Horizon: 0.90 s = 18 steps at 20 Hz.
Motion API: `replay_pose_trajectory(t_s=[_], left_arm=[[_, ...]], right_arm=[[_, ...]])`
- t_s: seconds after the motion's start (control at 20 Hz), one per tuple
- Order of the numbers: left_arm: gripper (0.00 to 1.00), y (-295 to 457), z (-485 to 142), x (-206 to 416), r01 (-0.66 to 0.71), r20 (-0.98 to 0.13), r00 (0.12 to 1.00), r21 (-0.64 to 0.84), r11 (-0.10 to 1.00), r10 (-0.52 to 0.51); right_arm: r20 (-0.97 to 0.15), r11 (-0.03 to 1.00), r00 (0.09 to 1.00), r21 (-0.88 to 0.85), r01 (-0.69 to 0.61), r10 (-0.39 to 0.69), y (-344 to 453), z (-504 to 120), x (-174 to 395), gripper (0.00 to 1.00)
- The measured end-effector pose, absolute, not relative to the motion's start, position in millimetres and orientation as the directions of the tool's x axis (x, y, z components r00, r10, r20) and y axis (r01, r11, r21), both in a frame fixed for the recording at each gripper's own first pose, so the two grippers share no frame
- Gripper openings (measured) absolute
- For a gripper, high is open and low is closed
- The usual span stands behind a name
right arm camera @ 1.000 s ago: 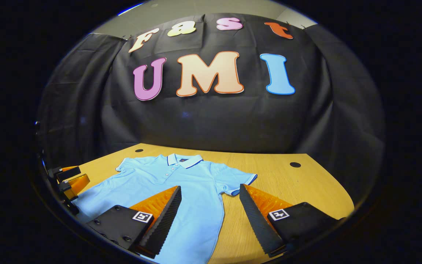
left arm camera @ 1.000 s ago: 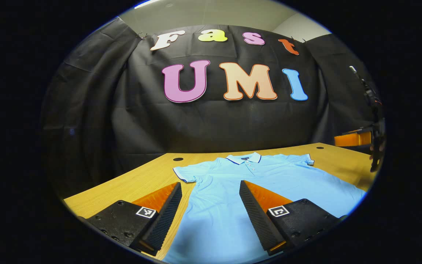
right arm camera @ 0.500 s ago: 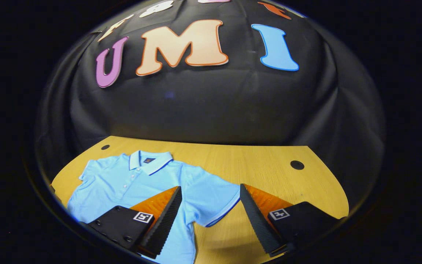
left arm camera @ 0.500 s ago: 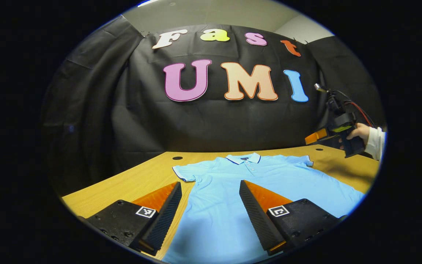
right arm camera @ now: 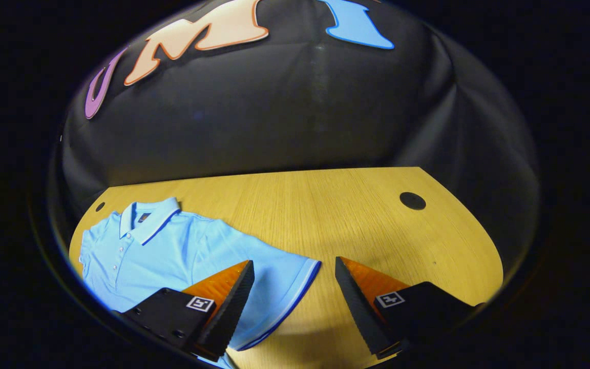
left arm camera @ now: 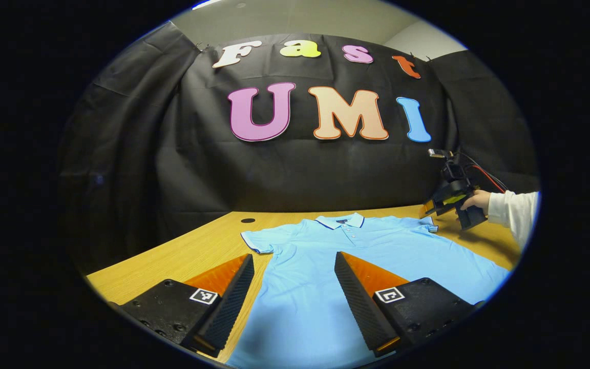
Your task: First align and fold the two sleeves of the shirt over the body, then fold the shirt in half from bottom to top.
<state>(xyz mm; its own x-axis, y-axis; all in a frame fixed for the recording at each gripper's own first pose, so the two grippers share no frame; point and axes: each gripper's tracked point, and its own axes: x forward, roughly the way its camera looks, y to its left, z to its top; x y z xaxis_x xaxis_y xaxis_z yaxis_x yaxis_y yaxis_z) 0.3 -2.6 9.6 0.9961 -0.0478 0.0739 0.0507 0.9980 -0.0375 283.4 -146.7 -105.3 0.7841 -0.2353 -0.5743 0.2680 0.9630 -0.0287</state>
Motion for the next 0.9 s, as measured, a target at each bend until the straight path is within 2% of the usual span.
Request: replay_pose_trajectory(t_s=[0.25,0.45,0.5,0.55,0.6,0.65,0.7,0.75,0.8,0.9], left_arm=[[0.95,-2.5,10.1,0.1,0.050,0.074,0.996,-0.038,0.998,-0.047],[0.95,-2.4,9.6,0.2,0.050,0.075,0.996,-0.038,0.998,-0.047],[0.95,-2.8,10.1,0.0,0.050,0.074,0.996,-0.038,0.998,-0.047],[0.95,-2.9,9.7,0.1,0.050,0.074,0.996,-0.037,0.998,-0.047],[0.95,-2.7,10.1,0.1,0.050,0.075,0.996,-0.038,0.998,-0.047],[0.95,-2.5,9.7,0.3,0.050,0.075,0.996,-0.038,0.998,-0.047],[0.95,-2.4,9.8,0.4,0.050,0.074,0.996,-0.038,0.998,-0.047],[0.95,-2.4,10.0,0.0,0.050,0.074,0.996,-0.038,0.998,-0.047],[0.95,-2.4,10.2,0.1,0.050,0.074,0.996,-0.038,0.998,-0.047],[0.95,-2.4,10.1,0.1,0.050,0.074,0.996,-0.038,0.998,-0.047]], right_arm=[[-0.585,0.959,0.779,0.008,0.284,-0.225,-152.6,-113.0,288.6,0.98],[-0.579,0.962,0.780,-0.026,0.273,-0.236,-156.5,-114.8,287.7,0.89],[-0.578,0.964,0.782,-0.026,0.266,-0.232,-154.9,-115.3,288.7,0.76],[-0.584,0.964,0.780,-0.020,0.265,-0.226,-151.5,-115.0,286.8,0.74],[-0.580,0.965,0.783,-0.022,0.259,-0.224,-151.5,-116.0,287.9,0.63],[-0.582,0.969,0.786,-0.015,0.248,-0.210,-148.2,-116.4,287.7,0.61],[-0.583,0.970,0.786,-0.018,0.242,-0.207,-145.1,-116.9,286.5,0.45],[-0.576,0.973,0.792,-0.026,0.229,-0.202,-144.0,-115.5,288.1,0.37],[-0.578,0.974,0.791,-0.030,0.223,-0.199,-140.9,-116.8,286.9,0.33],[-0.564,0.971,0.794,-0.067,0.228,-0.225,-140.7,-114.3,288.2,0.13]])
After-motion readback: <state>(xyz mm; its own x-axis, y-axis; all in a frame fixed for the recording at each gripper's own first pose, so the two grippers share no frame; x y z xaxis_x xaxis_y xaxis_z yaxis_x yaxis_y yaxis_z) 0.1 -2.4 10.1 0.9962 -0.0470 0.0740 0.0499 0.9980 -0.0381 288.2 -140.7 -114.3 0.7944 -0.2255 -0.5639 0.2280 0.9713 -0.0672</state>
